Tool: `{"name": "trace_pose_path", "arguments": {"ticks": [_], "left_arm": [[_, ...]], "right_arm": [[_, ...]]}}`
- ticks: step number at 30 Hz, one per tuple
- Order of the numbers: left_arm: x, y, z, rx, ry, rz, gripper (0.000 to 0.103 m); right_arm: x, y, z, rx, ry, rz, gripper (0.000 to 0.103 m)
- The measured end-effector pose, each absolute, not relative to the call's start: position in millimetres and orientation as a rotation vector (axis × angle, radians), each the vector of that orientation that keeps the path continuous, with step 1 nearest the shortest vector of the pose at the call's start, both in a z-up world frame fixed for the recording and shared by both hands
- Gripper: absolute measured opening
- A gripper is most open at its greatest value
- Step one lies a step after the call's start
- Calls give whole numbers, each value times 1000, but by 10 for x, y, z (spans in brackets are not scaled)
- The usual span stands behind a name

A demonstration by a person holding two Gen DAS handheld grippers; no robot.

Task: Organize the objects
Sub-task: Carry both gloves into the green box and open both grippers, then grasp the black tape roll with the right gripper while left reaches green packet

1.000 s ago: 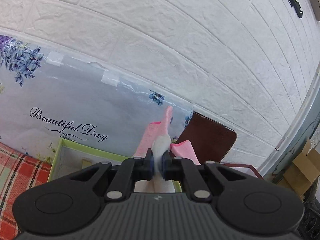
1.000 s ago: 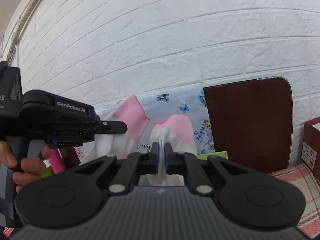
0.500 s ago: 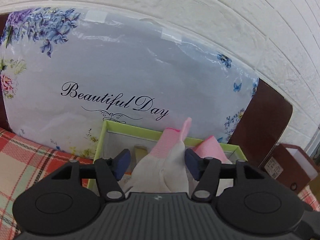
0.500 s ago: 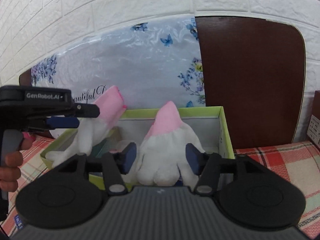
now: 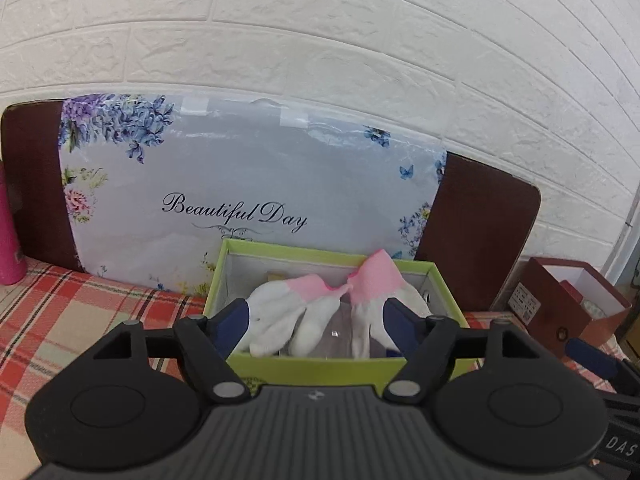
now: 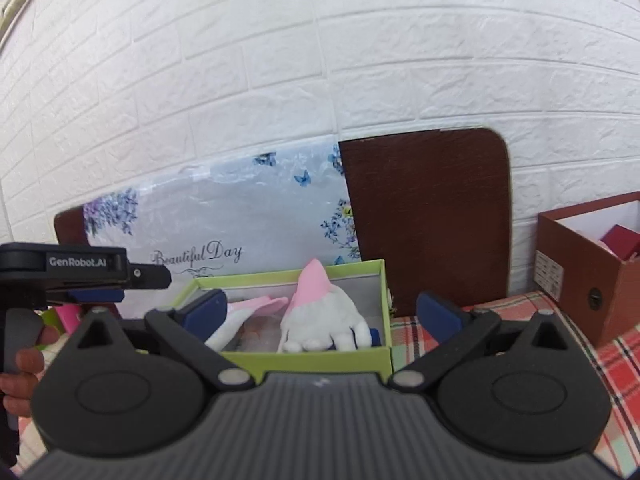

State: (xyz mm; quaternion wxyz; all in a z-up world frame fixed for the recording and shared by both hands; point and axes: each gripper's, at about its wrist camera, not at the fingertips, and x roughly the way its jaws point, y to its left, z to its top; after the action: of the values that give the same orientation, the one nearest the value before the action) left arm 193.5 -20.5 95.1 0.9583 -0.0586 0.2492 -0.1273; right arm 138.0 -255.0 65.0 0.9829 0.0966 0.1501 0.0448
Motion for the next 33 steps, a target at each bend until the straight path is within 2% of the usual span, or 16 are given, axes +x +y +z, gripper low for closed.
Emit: {"name": "trace_pose_path", "arguments": {"ticks": [4,13,33], "left_arm": [[1485,-267,901,-77,514,-274,81],[756,-390,631,-24,556,-315,81],[368,53,80,-101,657,-222,81]], "right_arm": [[878,-2594,704,203,287,95,103],[133,-2590,602,156,301,67,103],[-140,-2313,146,97,471,78,103]]}}
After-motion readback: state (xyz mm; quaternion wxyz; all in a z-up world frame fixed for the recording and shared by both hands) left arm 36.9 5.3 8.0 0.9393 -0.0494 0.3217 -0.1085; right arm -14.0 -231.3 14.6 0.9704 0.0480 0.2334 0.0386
